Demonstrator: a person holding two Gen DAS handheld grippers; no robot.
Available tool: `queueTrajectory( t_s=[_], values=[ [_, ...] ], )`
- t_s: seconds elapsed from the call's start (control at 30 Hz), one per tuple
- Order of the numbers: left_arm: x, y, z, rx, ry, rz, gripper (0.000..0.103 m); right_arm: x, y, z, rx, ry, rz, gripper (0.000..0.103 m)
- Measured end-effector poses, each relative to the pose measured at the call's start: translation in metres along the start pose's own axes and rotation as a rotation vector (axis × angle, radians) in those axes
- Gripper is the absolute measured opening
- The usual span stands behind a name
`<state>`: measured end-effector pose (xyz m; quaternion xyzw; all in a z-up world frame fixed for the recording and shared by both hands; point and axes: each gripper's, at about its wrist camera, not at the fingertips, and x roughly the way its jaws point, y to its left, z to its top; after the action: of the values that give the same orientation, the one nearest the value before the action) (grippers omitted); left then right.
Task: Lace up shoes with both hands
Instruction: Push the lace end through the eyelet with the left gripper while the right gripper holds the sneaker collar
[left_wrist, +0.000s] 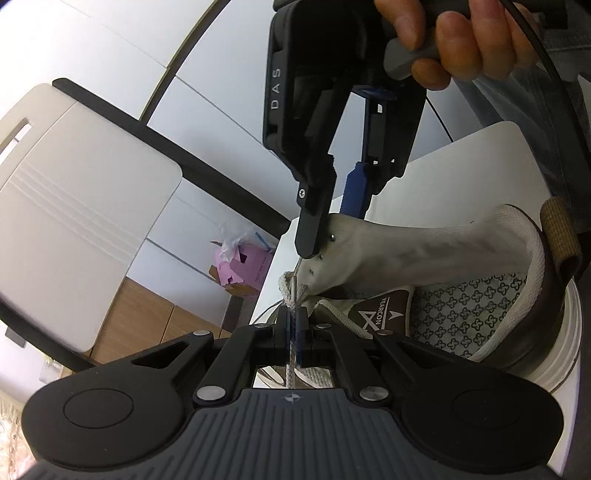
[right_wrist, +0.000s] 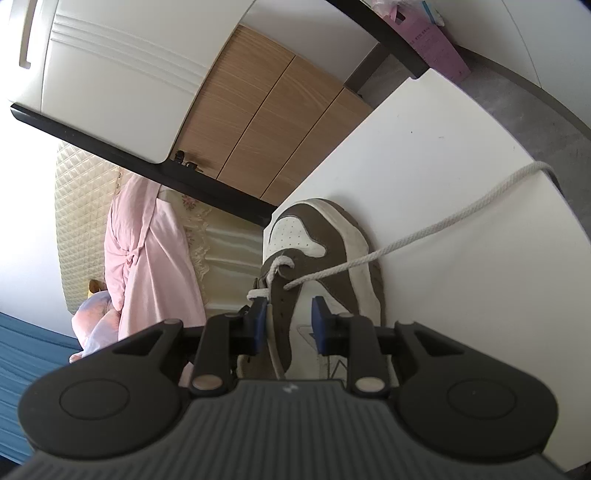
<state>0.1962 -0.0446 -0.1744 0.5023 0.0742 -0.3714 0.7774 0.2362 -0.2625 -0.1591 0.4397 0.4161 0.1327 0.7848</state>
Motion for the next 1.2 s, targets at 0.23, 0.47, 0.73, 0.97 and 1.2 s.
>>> queueTrajectory(
  t_s=[0.23,0.47,0.73,0.97,1.2],
  values=[
    [0.004,-0.005,0.005,0.068,0.024,-0.021,0.002,0.002,0.001,0.000,-0.026,0.000,-0.005,0.027],
    [0.011,-0.004,0.003,0.054,0.043,-0.034,0.002,0.003,0.002,-0.001,-0.047,0.000,-0.010,0.027],
    [0.012,-0.006,0.000,0.034,0.032,-0.024,0.002,0.005,0.004,-0.002,-0.054,0.000,-0.008,0.027],
    [0.014,-0.012,0.002,0.053,0.033,-0.021,0.002,0.005,0.006,-0.004,-0.063,0.003,-0.005,0.027],
    [0.015,-0.011,0.002,0.048,0.037,-0.020,0.002,-0.014,0.008,-0.004,-0.070,-0.138,0.016,0.028]
  ],
)
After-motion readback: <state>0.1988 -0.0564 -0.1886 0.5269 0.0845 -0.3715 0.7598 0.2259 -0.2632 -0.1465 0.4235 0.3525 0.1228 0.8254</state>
